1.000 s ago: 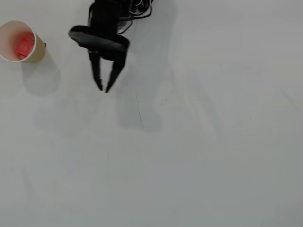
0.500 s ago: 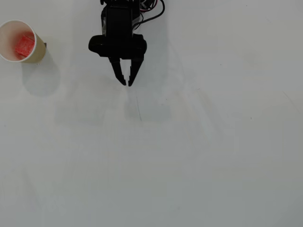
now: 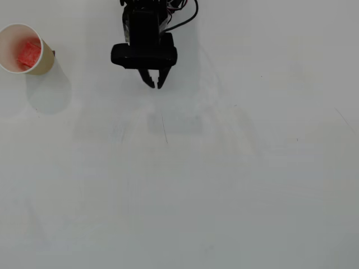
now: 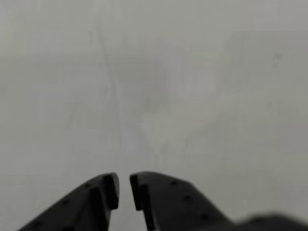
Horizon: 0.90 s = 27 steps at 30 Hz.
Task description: Pick up the cube and drop it in the cup.
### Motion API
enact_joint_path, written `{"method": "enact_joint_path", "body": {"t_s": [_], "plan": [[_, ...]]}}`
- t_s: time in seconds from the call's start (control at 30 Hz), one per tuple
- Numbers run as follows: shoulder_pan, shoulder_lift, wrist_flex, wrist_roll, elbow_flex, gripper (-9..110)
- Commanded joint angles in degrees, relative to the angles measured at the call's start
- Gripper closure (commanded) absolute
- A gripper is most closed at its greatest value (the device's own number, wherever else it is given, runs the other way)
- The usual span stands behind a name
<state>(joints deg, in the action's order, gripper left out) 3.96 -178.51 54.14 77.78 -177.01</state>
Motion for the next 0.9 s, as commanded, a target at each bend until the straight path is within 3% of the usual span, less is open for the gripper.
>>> {"method": "enact_joint_path", "body": {"t_s": [0.0, 0.13, 0.87], "plan": [[-1.49, -1.23, 2.2, -0.88, -1.85, 102], [-2.46, -1.23, 7.65, -0.35, -1.85, 102], [-1.58, -1.23, 7.65, -0.09, -1.85, 102]]}}
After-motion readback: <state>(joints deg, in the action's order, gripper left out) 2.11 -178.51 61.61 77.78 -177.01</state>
